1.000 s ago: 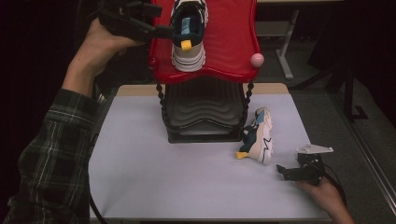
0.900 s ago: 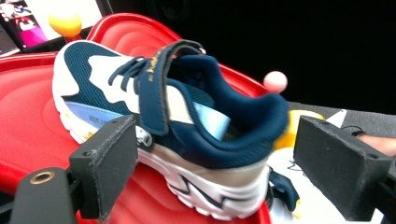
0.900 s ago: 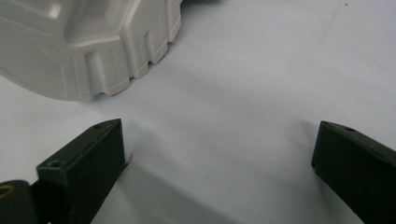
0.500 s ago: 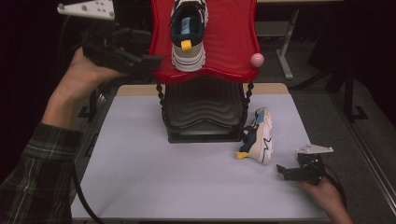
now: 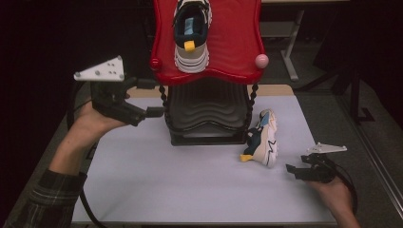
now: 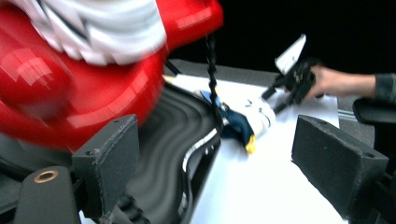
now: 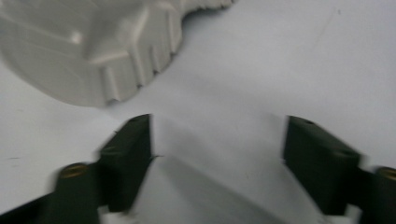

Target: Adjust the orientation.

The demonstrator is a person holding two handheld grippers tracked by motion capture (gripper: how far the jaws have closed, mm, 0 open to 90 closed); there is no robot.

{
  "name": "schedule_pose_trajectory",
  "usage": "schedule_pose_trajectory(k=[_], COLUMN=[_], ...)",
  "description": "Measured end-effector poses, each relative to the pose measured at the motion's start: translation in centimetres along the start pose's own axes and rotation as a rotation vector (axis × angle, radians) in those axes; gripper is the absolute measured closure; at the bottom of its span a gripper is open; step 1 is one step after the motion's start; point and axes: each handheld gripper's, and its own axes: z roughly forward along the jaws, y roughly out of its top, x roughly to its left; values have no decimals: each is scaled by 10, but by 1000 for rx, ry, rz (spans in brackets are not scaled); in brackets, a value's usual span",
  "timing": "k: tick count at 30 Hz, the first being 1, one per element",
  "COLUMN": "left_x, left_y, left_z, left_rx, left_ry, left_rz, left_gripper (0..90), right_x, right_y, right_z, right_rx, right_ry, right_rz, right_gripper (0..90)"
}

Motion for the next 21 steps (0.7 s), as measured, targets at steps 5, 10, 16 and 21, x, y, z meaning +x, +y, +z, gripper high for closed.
schedule_pose_trajectory(k=[5,10,16,21], left_x=[-12,-23,-31,-34], left_y=[-36,-74,-120,-160], left_z=[17,33,51,63], left_rx=[48,91,144,169], left_ry=[5,20,25,37], left_rz=[-25,-51,-86,-134], left_gripper=[145,144,144,144], right_x=[-8,-9,-1,4], right_y=[12,31,58,78], right_z=[-7,-15,-17,-14], right_rx=[-28,-58,-89,-127], right_ry=[33,84,144,179], right_rz=[4,7,-30,-58], right_gripper=[521,806,894,894])
